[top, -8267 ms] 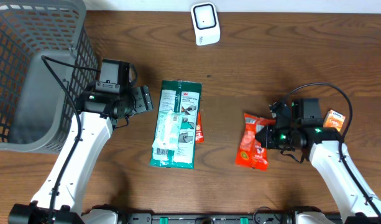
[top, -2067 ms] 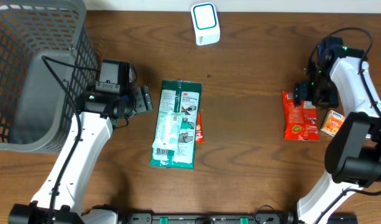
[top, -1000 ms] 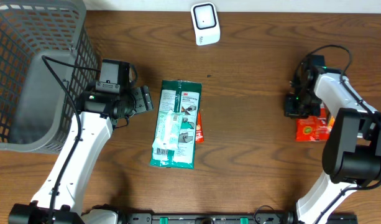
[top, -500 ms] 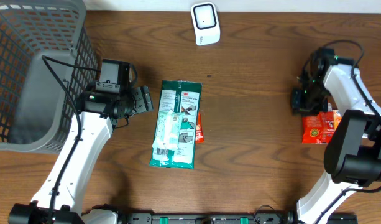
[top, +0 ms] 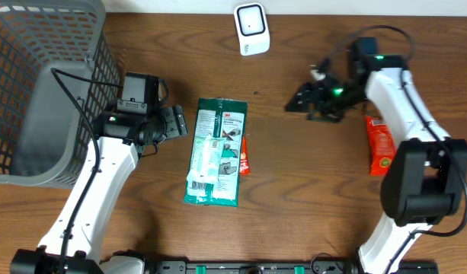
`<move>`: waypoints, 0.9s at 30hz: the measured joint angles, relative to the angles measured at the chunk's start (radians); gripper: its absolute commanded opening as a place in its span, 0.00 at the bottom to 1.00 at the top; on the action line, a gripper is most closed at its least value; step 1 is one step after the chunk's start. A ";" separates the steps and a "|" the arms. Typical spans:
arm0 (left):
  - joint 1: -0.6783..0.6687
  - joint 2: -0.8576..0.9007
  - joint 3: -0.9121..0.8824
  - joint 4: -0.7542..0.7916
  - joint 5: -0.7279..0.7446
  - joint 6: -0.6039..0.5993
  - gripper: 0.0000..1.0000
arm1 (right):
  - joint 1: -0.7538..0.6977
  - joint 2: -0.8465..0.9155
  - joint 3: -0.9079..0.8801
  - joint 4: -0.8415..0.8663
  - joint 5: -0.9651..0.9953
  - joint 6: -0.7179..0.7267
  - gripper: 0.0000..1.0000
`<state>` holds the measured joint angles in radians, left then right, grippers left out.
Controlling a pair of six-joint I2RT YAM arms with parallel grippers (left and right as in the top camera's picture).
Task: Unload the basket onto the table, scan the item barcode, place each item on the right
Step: 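Move the right gripper over the gloves pack to the wet-wipes pack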
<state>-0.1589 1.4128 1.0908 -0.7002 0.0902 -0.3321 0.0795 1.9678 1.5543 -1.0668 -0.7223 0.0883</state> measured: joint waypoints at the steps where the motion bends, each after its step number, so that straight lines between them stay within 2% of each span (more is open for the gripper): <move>1: 0.000 0.000 0.000 0.000 0.000 0.000 0.83 | 0.027 0.000 0.000 0.012 -0.003 0.012 0.81; 4: 0.000 0.000 0.000 0.000 0.000 0.000 0.83 | 0.137 0.000 0.000 0.070 0.016 0.081 0.80; 9: 0.000 0.000 0.000 0.000 0.000 0.000 0.83 | 0.335 0.000 0.000 0.172 0.104 0.225 0.66; 15: 0.000 0.000 0.000 0.000 0.000 0.000 0.83 | 0.528 0.000 0.000 0.214 0.284 0.465 0.55; 20: 0.000 0.000 0.000 0.000 0.000 0.000 0.83 | 0.641 0.000 0.000 0.217 0.435 0.671 0.50; 27: 0.000 0.000 0.000 0.000 0.000 0.000 0.83 | 0.720 0.001 -0.011 0.237 0.544 0.827 0.50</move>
<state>-0.1589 1.4128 1.0908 -0.7002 0.0906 -0.3321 0.7994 1.9690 1.5433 -0.8295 -0.1780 0.9157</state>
